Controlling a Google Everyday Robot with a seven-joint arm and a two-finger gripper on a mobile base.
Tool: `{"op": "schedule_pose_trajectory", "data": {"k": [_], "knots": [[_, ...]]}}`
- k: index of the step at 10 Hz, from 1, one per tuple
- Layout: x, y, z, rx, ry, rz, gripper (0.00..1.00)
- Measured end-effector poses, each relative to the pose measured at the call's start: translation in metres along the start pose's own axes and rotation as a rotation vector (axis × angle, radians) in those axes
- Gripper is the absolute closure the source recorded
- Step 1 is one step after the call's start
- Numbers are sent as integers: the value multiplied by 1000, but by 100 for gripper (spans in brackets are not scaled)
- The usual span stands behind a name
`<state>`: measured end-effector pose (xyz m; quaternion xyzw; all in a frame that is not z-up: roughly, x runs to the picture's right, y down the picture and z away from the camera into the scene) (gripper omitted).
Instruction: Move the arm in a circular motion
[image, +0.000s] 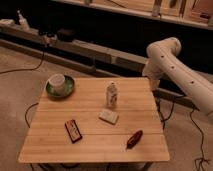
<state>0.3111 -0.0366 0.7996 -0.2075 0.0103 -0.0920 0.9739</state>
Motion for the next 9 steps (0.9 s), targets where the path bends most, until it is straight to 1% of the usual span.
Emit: {"op": "schedule_pose_trajectory", "data": {"k": [1,2,3,4,5,6,7,8,9], "knots": [[22,5,2,8,16,35,35],[47,15,1,17,35,82,35],[63,27,-2,23,49,131,35],[71,39,-7,28,55,170,35],[75,56,-16,33,60,223,35],[72,74,-27,39,61,273,35],[61,95,-41,48,62,326,35],[47,114,-53,52,61,360,35],[20,142,-68,51,61,396,35]]}}
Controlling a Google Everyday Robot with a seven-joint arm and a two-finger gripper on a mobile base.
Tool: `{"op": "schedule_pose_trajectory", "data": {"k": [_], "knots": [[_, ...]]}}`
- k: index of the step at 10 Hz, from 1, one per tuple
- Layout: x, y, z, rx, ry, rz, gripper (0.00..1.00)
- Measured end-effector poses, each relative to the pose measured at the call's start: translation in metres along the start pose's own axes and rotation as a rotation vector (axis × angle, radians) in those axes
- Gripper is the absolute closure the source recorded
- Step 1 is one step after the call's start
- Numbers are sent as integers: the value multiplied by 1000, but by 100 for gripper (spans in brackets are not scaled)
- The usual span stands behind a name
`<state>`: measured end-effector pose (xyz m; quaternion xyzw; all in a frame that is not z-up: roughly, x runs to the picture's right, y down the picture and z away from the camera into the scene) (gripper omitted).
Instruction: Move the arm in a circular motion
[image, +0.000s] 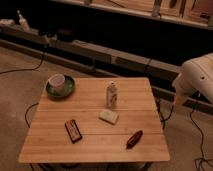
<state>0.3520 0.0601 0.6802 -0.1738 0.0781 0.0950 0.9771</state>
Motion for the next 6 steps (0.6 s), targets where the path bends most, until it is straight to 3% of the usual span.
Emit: {"op": "schedule_pose_trajectory", "data": {"k": [1,4,6], "knots": [[-10,28,-13,-1,6,26,35],[-24,65,-27,-5,17,56,35],[-47,79,-35,-22,-23,20,35]]}}
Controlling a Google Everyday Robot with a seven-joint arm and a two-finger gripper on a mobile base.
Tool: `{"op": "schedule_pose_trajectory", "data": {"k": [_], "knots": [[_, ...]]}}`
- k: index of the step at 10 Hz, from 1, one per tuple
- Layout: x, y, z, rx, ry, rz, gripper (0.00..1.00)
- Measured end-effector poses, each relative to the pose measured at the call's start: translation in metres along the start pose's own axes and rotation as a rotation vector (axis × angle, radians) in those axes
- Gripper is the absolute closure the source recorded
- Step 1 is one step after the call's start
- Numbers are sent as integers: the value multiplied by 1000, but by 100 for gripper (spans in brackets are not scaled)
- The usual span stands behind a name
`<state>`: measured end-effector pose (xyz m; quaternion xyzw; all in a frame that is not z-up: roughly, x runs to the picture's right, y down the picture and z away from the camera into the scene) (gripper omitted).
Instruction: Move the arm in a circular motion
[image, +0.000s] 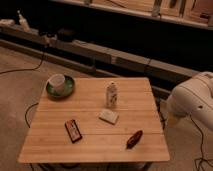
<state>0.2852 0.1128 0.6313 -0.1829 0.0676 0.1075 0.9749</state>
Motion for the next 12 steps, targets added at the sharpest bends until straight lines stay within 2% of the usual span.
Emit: {"op": "schedule_pose_trajectory", "data": {"k": [2,5,6,7,8,9,10,12], "knots": [[-62,26,-22,-34,-108,-137,35],[-121,63,-53,-90,-205,-292,35],[-133,69,-57,-104,-225,-328,35],[-152,75,-61,-128,-268,-383,35],[-179,77,-61,-149,-320,-473,35],[-197,75,-59,-153,-348,-538,35],[-216,66,-56,-142,-368,-610,35],[-245,43,-46,-107,-385,-711,35]]}}
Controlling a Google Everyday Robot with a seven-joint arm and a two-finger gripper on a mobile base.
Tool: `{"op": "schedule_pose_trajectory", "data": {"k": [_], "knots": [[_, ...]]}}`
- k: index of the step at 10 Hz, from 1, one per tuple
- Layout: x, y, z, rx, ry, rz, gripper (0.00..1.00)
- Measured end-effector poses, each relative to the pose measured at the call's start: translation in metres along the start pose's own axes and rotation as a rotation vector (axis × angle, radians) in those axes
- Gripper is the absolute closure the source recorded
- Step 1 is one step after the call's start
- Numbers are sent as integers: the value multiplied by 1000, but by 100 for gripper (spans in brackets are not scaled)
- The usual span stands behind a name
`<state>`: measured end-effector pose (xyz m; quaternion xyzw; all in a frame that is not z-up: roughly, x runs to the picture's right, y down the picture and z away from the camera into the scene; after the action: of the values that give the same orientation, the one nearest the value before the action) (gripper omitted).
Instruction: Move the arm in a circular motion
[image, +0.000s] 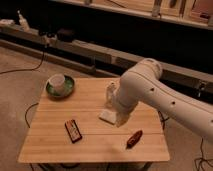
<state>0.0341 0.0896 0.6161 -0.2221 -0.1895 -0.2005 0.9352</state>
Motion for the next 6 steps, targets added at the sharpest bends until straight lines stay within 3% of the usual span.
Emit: {"op": "schedule_pose_trajectory", "data": {"k": [3,6], "knots": [[27,-42,19,31,26,-80,35],[89,-67,37,46,73,-70,35]]}}
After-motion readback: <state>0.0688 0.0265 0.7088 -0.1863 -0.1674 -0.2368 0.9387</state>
